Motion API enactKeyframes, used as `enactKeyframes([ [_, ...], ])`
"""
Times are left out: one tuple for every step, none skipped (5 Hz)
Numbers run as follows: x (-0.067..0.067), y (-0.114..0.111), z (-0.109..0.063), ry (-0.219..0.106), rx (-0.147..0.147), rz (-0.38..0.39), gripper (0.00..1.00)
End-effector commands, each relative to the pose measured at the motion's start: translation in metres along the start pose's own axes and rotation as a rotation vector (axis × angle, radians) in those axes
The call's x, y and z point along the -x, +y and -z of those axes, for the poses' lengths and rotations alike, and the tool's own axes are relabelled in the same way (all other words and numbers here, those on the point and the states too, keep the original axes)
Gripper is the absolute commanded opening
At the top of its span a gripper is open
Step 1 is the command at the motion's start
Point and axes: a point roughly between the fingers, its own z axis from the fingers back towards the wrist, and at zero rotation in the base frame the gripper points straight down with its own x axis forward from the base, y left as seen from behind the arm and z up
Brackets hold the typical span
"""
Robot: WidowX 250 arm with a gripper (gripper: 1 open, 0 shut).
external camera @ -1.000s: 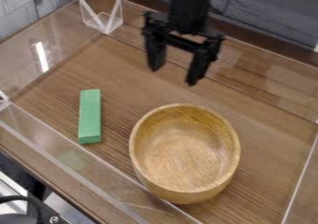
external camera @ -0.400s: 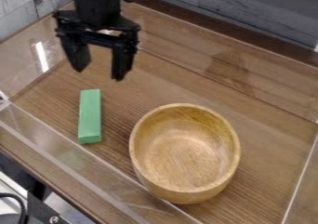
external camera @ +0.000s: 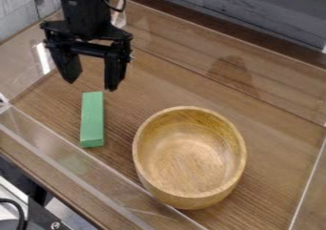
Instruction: Put the green block in the brown bowl
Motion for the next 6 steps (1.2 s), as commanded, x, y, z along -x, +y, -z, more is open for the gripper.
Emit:
enactKeyframes([
  [-0.002,0.002,-0.004,-0.036,-0.009,-0.011,1.00],
  [0.000,0.002,0.002,-0.026,-0.011,-0.015,1.00],
  [0.001,0.002,0.007,-0.016,-0.012,-0.019,1.00],
  [0.002,0.002,0.012,-0.007,-0.011,-0.025,1.00],
  [0.004,0.002,0.017,0.000,-0.009,-0.037,1.00],
  [0.004,0.004,0.022,0.005,-0.006,-0.055,1.00],
])
